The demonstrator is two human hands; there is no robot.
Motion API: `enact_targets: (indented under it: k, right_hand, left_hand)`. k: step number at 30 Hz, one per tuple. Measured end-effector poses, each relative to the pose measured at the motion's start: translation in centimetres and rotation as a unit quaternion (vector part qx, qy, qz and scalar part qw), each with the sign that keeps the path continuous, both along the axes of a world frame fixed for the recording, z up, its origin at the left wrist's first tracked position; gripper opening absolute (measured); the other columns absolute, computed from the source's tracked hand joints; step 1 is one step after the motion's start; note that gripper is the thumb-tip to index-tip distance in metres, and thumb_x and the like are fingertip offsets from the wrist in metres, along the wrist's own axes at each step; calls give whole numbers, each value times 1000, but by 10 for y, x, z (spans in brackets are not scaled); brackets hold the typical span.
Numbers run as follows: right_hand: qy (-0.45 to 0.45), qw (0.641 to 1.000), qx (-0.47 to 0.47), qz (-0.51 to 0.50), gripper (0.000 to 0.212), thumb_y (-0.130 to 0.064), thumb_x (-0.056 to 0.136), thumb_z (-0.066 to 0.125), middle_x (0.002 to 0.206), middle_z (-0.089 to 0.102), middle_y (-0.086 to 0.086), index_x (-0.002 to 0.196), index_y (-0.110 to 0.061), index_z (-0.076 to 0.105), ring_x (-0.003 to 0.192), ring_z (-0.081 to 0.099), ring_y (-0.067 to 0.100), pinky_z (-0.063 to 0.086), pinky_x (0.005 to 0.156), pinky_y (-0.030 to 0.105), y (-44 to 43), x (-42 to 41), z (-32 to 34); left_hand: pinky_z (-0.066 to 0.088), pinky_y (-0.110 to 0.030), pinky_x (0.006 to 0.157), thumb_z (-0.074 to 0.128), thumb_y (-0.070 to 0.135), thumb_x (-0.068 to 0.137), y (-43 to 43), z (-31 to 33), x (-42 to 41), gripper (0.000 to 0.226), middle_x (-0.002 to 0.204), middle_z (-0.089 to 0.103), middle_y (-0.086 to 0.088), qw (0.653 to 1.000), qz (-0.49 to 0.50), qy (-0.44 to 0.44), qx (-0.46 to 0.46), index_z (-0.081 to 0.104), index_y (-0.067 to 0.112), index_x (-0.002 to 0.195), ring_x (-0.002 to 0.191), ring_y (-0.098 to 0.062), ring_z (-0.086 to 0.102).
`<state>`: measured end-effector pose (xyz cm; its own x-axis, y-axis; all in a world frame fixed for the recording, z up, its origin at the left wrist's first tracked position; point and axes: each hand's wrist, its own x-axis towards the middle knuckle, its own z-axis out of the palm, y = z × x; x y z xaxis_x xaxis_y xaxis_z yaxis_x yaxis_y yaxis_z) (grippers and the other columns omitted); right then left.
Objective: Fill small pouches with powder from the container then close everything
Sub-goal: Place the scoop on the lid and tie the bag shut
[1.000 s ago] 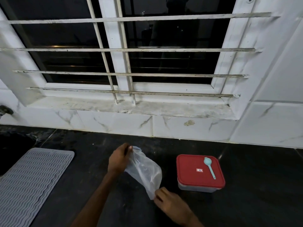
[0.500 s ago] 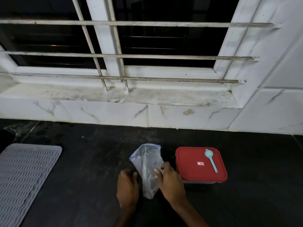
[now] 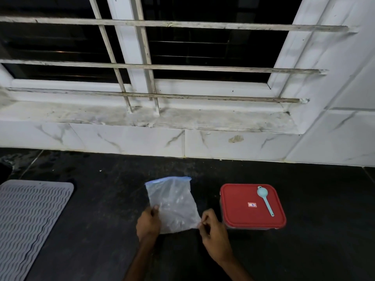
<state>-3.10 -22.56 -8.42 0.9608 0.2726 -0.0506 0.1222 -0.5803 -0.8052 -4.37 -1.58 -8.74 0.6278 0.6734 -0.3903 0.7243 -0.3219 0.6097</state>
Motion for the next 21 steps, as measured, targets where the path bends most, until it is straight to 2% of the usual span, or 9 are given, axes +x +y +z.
enact_targets:
  k: [3, 7, 10, 13, 15, 17, 19, 20, 21]
  right_hand:
    - [35, 998, -22, 55, 25, -14, 86, 58, 73, 56, -11, 86, -33, 42, 68, 60, 8, 51, 65, 38, -4, -9, -1]
    - [67, 973, -193, 111, 22, -26, 94, 50, 98, 67, -6, 113, -36, 43, 90, 66, 13, 53, 81, 37, 4, -8, 15]
    - [-24, 956, -272, 107, 24, -38, 101, 37, 108, 66, 0, 121, -29, 46, 99, 65, 20, 48, 75, 33, 15, -3, 36]
    - [-127, 970, -199, 62, 37, -36, 98, 31, 114, 64, 0, 117, -21, 59, 104, 61, 19, 51, 76, 30, 43, 6, 40]
    - [-131, 972, -191, 39, 49, -36, 92, 39, 133, 59, 5, 132, -12, 56, 121, 58, 24, 52, 96, 35, 63, 20, 25]
    - [-78, 970, -224, 59, 64, -37, 89, 42, 150, 43, 10, 146, -8, 39, 138, 43, 25, 43, 108, 42, 78, 32, 9]
    - [-4, 963, -263, 64, 74, -51, 88, 14, 163, 11, 4, 154, -18, 4, 150, 8, 18, 20, 120, 47, 82, 37, -12]
    - [23, 958, -280, 56, 76, -56, 85, 5, 164, 5, 1, 153, -23, -5, 149, -3, 14, 9, 121, 48, 80, 36, -19]
    - [13, 960, -278, 37, 77, -59, 86, 8, 163, 12, 1, 153, -23, -3, 149, -1, 13, 5, 120, 48, 79, 35, -29]
  left_hand:
    - [49, -39, 87, 48, 36, 99, 12, 1, 7, 30, 109, 69, -17, 999, -49, -8, 6, 67, 14, 106, 101, -35, 63]
    - [47, -38, 79, 45, 34, 99, 6, 12, 8, 21, 110, 64, -10, 988, -122, -1, 95, 49, 16, 110, 97, -32, 63]
    - [49, -44, 83, 56, 13, 92, -2, 29, 9, 33, 122, 57, -11, 966, -84, -148, 196, 49, 9, 124, 109, -32, 57]
    - [40, -36, 109, 45, 16, 92, -20, 34, 16, 46, 142, 49, -7, 916, -182, -278, 223, 48, 7, 138, 129, -20, 43]
    - [20, -27, 118, 34, 23, 92, -27, 22, 27, 57, 153, 34, -2, 900, -296, -244, 206, 37, 10, 146, 141, -16, 32]
    - [11, -33, 118, 33, 25, 91, -21, -4, 34, 61, 158, 21, -3, 877, -387, -154, 239, 25, 12, 151, 145, -21, 31]
    - [7, -38, 117, 33, 35, 94, -9, -32, 26, 64, 160, 17, -4, 877, -403, -89, 246, 23, 13, 153, 146, -23, 28]
    - [4, -39, 118, 32, 43, 95, -4, -42, 18, 65, 161, 16, -3, 882, -390, -70, 256, 24, 14, 153, 147, -22, 25]
    - [2, -40, 119, 31, 49, 95, 0, -48, 10, 68, 162, 15, -2, 886, -379, -50, 262, 24, 16, 153, 149, -21, 21]
